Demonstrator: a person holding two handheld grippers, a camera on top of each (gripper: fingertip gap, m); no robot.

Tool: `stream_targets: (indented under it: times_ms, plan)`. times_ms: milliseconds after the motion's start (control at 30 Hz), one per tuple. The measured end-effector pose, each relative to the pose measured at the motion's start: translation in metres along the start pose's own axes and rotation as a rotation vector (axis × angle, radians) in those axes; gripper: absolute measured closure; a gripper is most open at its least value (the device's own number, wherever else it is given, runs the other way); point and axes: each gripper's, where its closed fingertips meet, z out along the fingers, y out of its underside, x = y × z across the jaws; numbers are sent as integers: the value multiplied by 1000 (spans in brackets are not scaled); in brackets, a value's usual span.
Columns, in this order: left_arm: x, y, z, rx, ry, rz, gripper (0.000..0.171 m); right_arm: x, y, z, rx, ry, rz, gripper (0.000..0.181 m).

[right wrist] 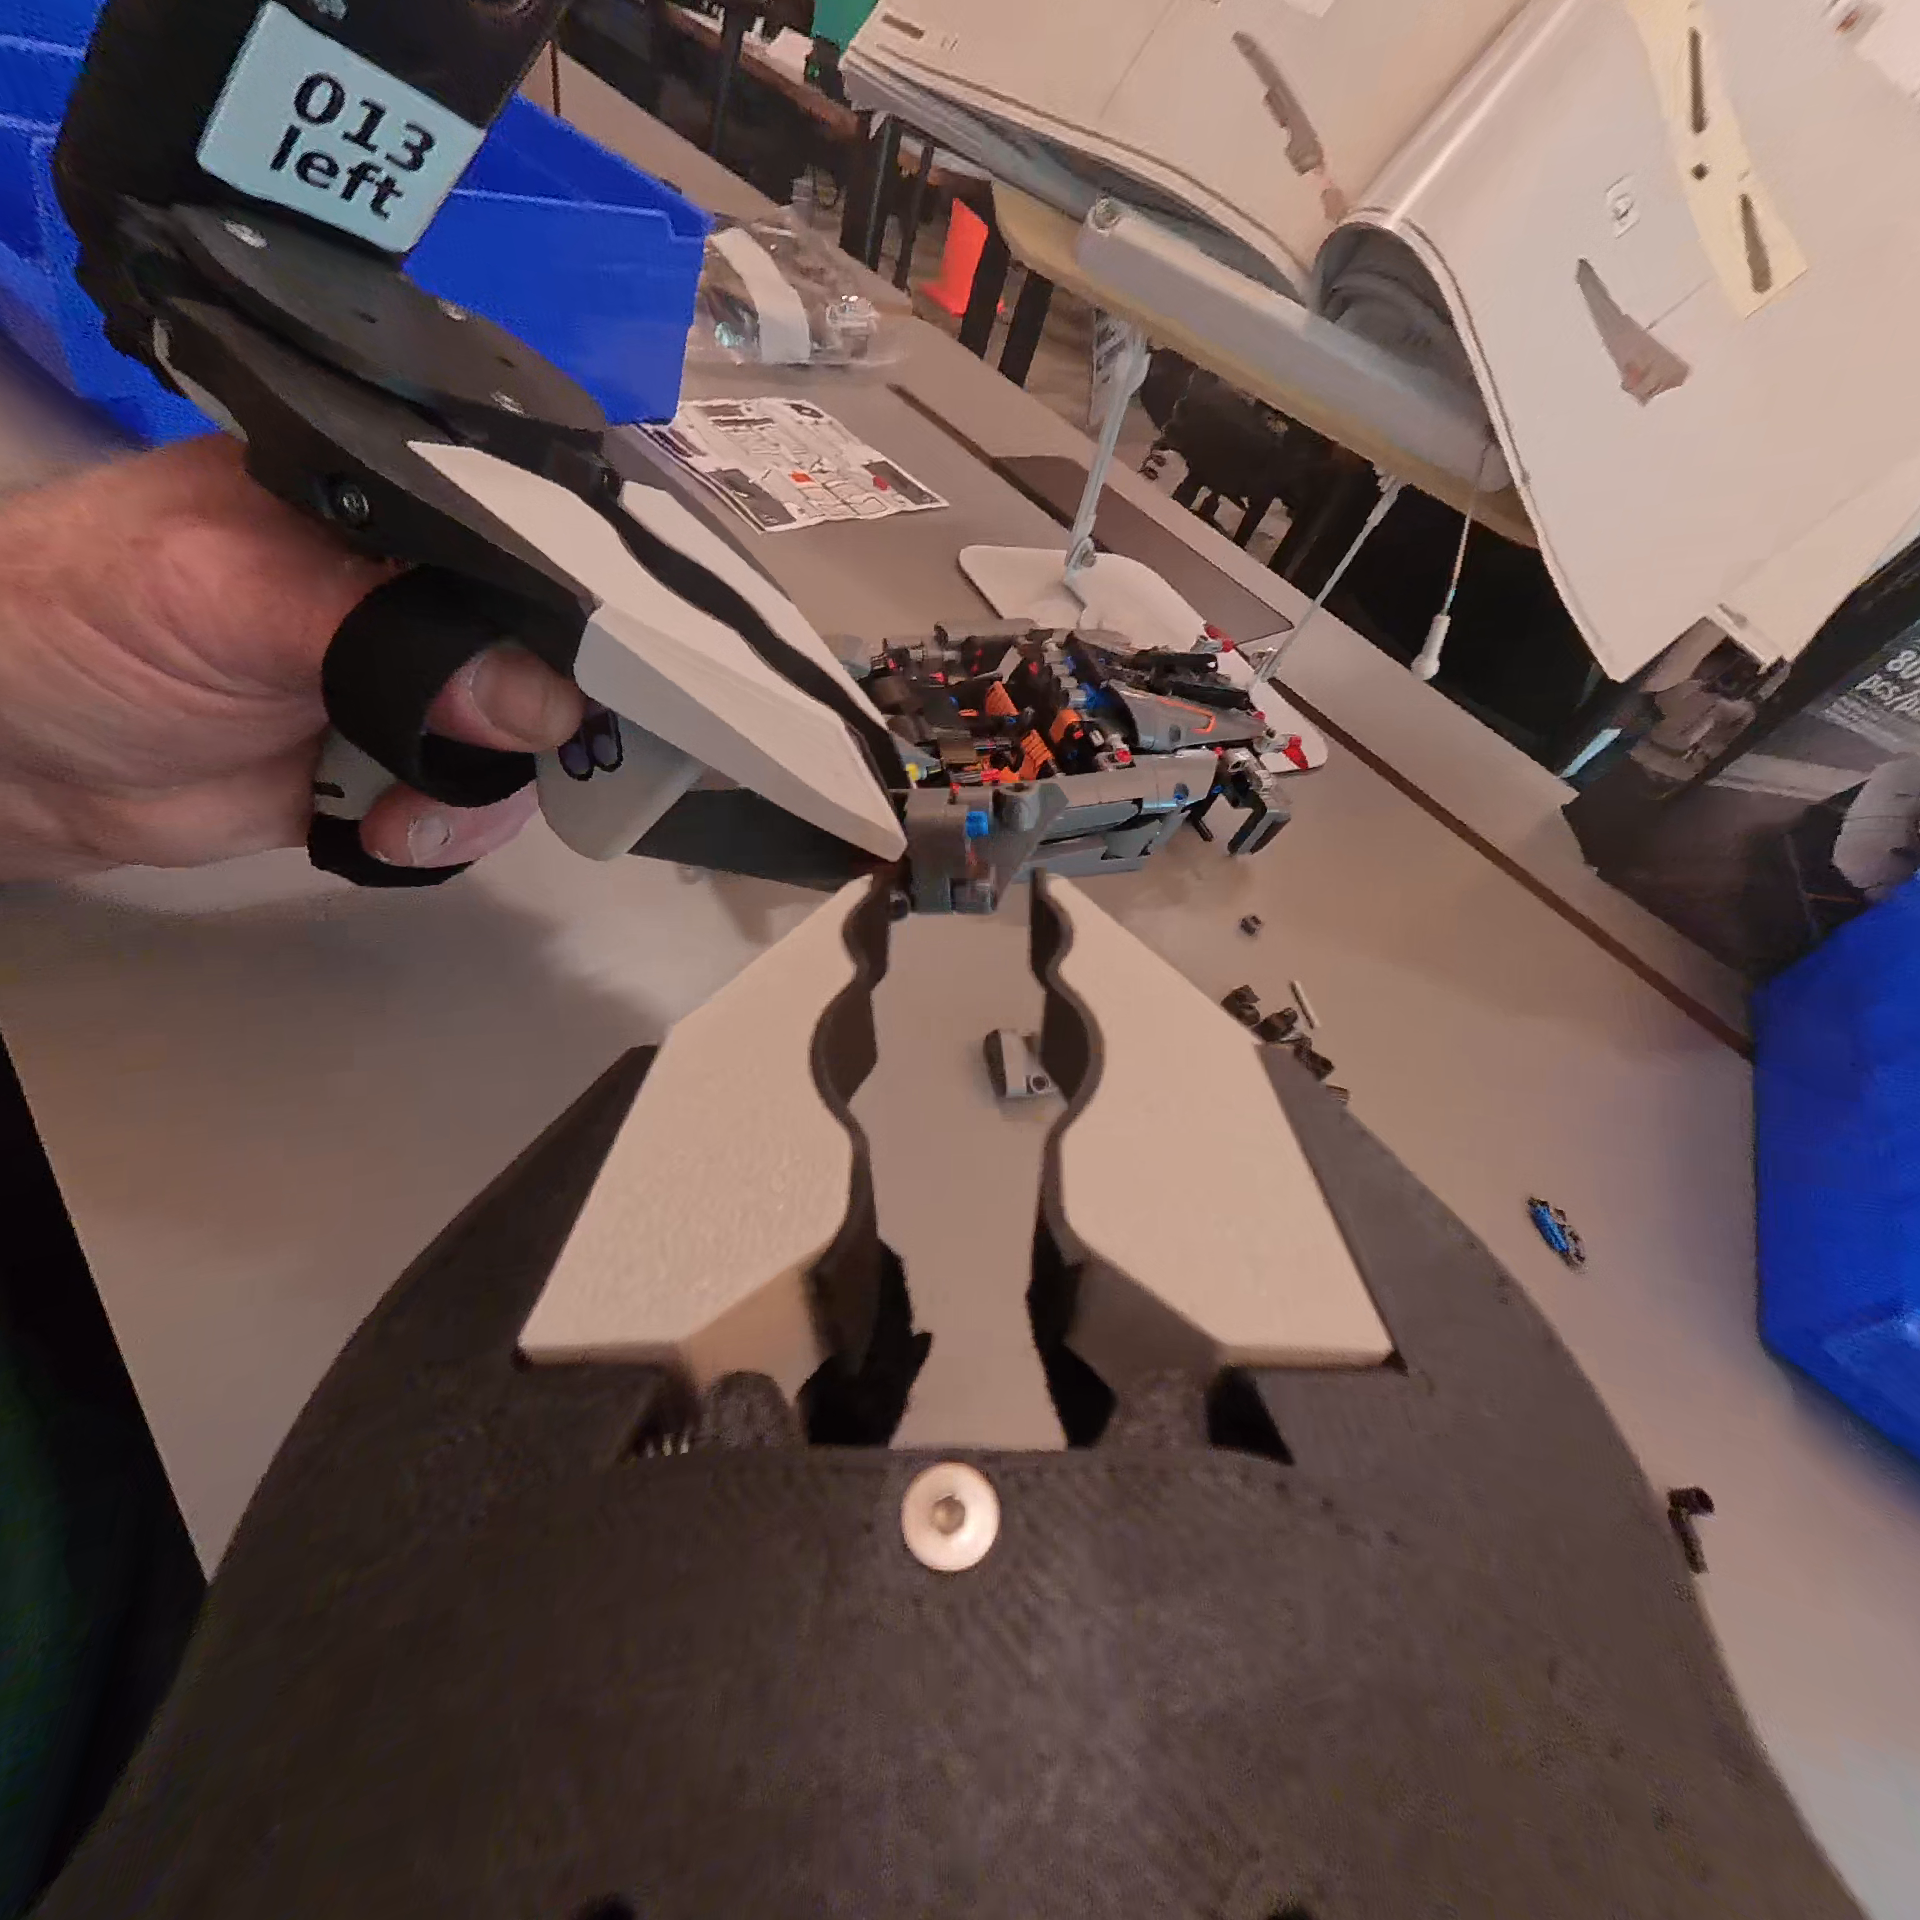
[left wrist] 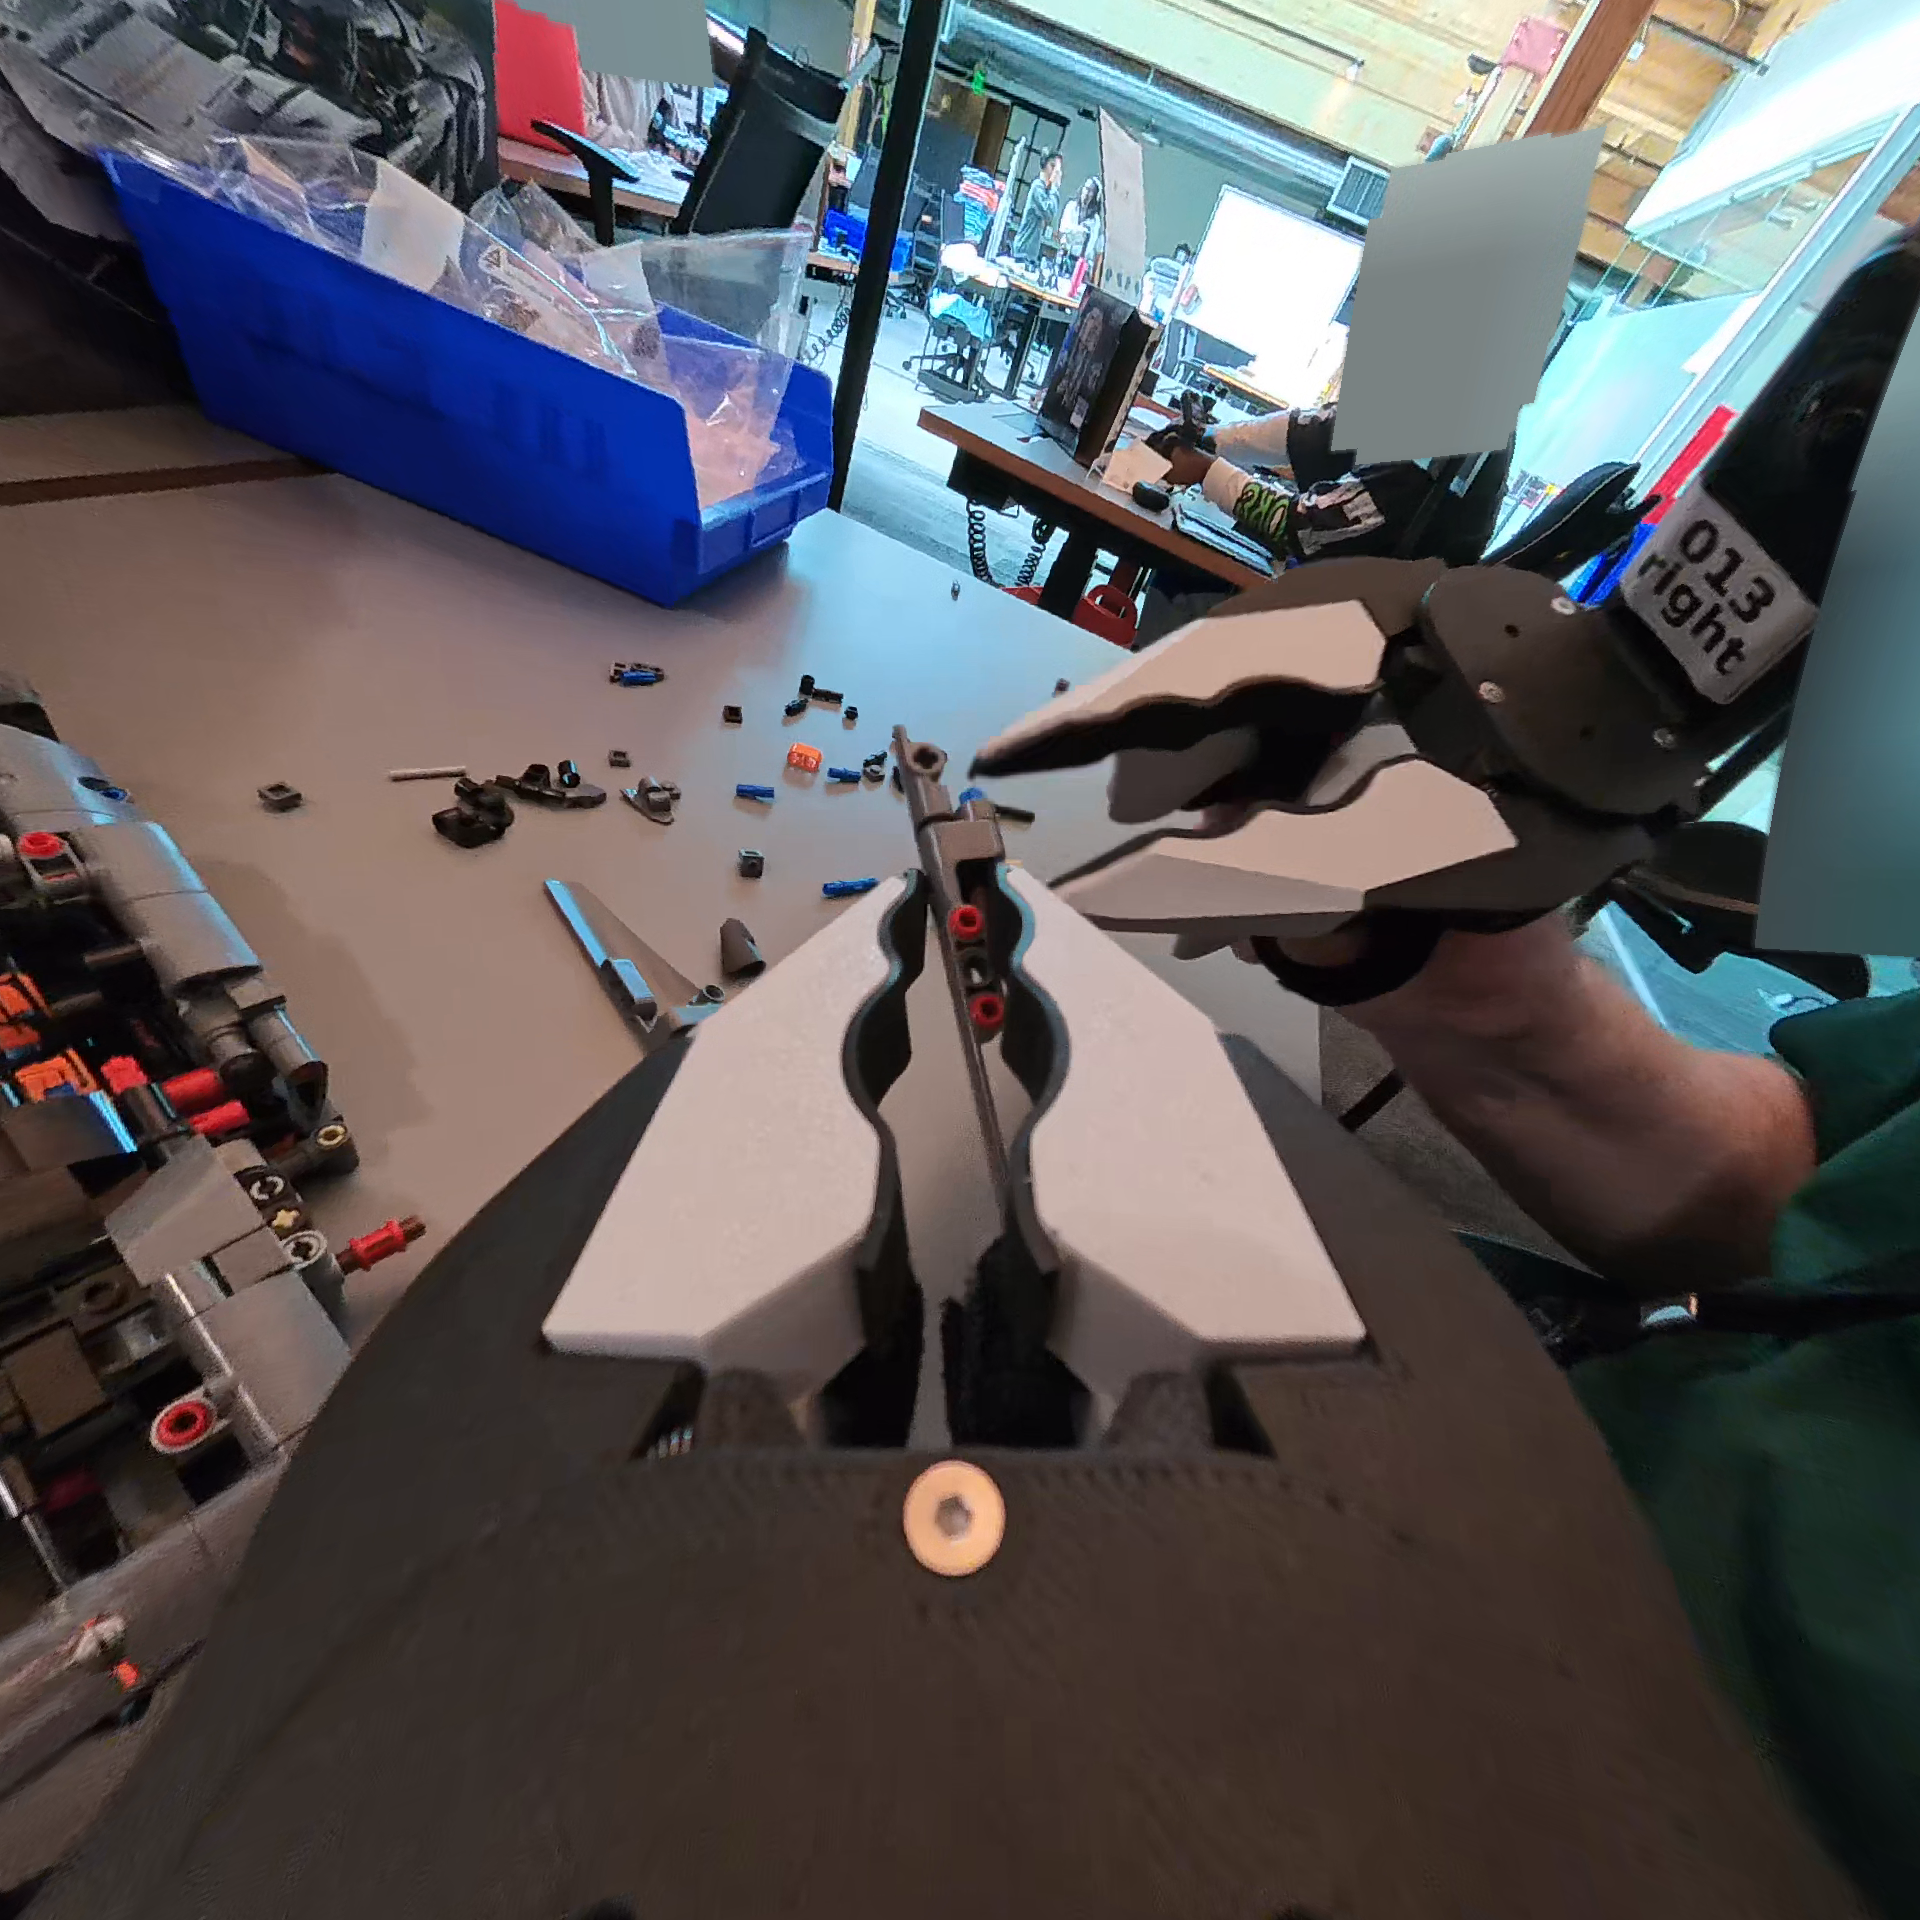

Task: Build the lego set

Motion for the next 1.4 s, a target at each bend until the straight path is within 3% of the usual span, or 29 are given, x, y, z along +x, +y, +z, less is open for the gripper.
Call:
stream_targets:
  times_ms: [67, 300, 400, 800, 1033, 1200, 1267, 1400]
  plan:
    - [1, 1, 1, -3, 18, -10, 162, 4, 1, 0, -9, 1, 11, 149]
    - [4, 2, 4, -20, 38, -32, 162, -1, -2, 0, -3, -6, -127, 168]
    - [7, 3, 5, -24, 39, -35, 162, -7, -3, 2, -10, -39, -130, 156]
    - [9, 2, 6, -45, 8, 53, 162, -6, -3, -1, -18, -66, -153, 157]
    - [9, 6, 8, -80, 3, 74, 162, -2, 2, 1, -38, -67, -156, 139]
    - [9, 7, 8, -103, 3, 89, 162, 1, 2, 3, -36, -65, -126, 136]
    - [8, 6, 8, -100, 1, 87, 162, -2, 3, 3, -40, -75, -150, 145]
    - [7, 7, 10, -111, -9, 110, 163, -1, 4, 4, -48, -52, -185, 147]
